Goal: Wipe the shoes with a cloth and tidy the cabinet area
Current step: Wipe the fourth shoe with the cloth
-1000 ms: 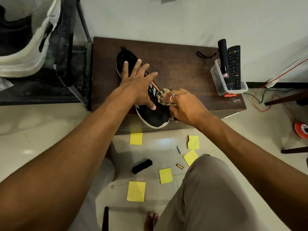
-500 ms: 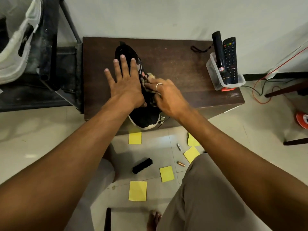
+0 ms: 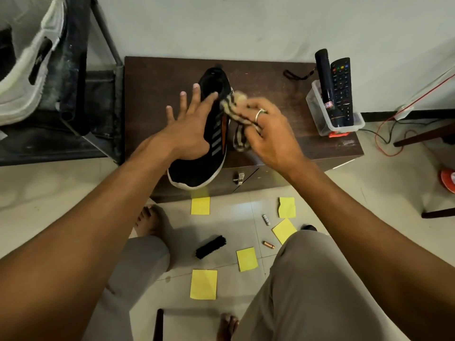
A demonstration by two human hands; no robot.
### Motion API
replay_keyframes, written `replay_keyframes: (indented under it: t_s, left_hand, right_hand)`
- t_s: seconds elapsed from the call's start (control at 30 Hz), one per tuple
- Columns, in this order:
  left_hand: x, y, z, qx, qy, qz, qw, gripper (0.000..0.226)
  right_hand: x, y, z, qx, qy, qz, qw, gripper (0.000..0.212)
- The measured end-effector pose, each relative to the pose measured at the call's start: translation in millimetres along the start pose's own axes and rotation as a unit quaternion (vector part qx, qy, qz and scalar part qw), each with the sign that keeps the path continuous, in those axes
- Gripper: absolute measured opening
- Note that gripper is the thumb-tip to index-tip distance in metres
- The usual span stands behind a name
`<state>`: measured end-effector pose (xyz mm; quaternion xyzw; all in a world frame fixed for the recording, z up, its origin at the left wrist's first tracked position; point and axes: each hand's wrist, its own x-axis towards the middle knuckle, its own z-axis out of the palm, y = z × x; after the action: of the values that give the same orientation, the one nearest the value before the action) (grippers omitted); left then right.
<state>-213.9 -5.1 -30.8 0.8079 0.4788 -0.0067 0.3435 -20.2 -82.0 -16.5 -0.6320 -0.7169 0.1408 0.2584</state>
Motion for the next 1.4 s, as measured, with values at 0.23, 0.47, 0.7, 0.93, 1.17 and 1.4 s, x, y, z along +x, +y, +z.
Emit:
replay_keyframes:
  t_s: [0.23, 0.47, 0.7, 0.93, 1.17, 1.4]
  left_hand:
    - [0, -21, 45, -0.013, 0.222, 0.067, 0.973, 0.072]
    - [1, -25, 50, -0.047, 0.239, 0.105, 0.964, 0.061]
    - [2, -27, 49, -0.074, 0.231, 0.112, 0.964, 0.058]
    - [3, -29, 48, -0.078, 0.233, 0.119, 0.962, 0.058]
    - [2, -30, 48, -0.08, 0.229, 0.118, 0.963, 0.058]
    - [2, -32, 50, -0.081, 0.232, 0.119, 0.962, 0.057]
  right_hand:
    - [17, 11, 34, -0.108, -0.054, -0.071, 0.99, 0.04]
    - [0, 21, 31, -0.116, -0.169, -0.254, 0.945, 0.034]
    - [54, 43, 14, -0.202, -0.089, -0.282, 0.934, 0.033]
    - [13, 25, 20, -0.119, -0.216, -0.364, 0.898, 0.034]
    - [56, 40, 10, -0.149, -0.125, -0.301, 0.934, 0.033]
    - [42, 40, 6, -0.149, -0.176, -0.341, 0.912, 0.035]
